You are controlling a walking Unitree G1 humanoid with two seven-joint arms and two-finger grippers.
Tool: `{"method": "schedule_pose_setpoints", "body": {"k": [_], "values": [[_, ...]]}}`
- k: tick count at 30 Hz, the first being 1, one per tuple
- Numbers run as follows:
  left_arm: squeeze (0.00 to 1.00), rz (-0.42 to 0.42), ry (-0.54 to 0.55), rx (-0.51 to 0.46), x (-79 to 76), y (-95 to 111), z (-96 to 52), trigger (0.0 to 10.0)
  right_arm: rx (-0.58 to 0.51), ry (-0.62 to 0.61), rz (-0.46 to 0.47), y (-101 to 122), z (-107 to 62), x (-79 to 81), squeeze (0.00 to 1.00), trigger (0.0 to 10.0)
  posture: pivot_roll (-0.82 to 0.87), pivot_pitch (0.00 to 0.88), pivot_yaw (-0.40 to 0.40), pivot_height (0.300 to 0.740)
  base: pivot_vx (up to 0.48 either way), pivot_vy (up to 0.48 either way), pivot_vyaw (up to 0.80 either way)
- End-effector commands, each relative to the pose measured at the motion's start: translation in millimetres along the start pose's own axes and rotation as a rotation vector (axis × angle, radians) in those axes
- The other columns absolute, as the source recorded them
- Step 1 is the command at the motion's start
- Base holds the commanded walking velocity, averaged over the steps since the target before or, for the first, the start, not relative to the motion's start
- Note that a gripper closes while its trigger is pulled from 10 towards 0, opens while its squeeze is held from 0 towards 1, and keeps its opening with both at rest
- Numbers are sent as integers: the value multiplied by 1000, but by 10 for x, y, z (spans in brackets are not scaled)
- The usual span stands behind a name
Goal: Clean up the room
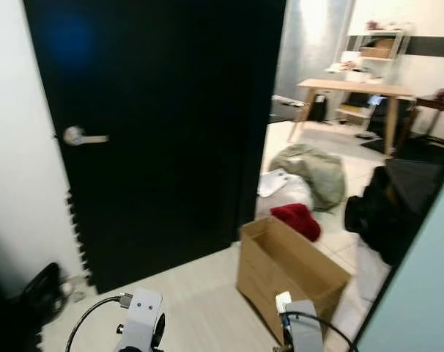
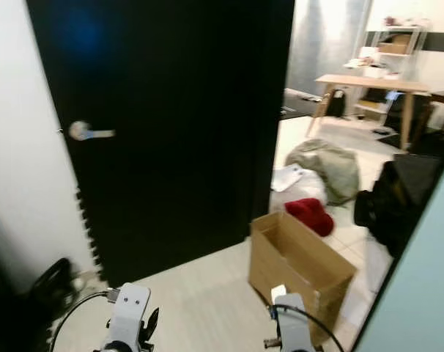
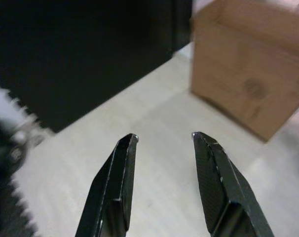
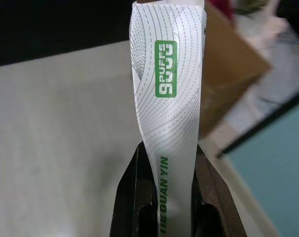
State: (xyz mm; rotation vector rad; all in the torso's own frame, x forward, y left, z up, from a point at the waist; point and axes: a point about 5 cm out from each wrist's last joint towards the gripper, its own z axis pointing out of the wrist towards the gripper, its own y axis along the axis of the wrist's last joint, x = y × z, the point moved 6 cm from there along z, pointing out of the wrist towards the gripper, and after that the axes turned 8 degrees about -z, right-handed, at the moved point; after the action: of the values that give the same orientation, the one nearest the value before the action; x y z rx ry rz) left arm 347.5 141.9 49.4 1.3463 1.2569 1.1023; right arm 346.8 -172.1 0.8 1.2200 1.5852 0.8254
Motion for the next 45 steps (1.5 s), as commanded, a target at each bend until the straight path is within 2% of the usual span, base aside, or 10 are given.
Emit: {"method": "schedule_pose_setpoints", "body": {"k": [1, 4, 13, 45], "values": [[0, -4, 16, 29, 54, -80, -19, 10000, 23, 16, 4, -55, -9, 52, 0, 10000, 18, 85, -26, 740, 0, 0, -631], [0, -7, 12, 27, 51, -70, -16, 10000, 31, 36, -32, -71, -8, 93, 0, 10000, 21, 84, -27, 740, 0, 0, -210], [0, -11, 8, 11, 57, -39, -23, 10000, 28, 40, -33, -64, -7, 110, 0, 10000, 21, 84, -30, 740, 0, 0, 0], [0, 2, -3, -13, 65, 12, -36, 10000, 13, 43, -31, -33, 2, 140, 0, 10000, 33, 94, -29, 740, 345, 0, 0]]}}
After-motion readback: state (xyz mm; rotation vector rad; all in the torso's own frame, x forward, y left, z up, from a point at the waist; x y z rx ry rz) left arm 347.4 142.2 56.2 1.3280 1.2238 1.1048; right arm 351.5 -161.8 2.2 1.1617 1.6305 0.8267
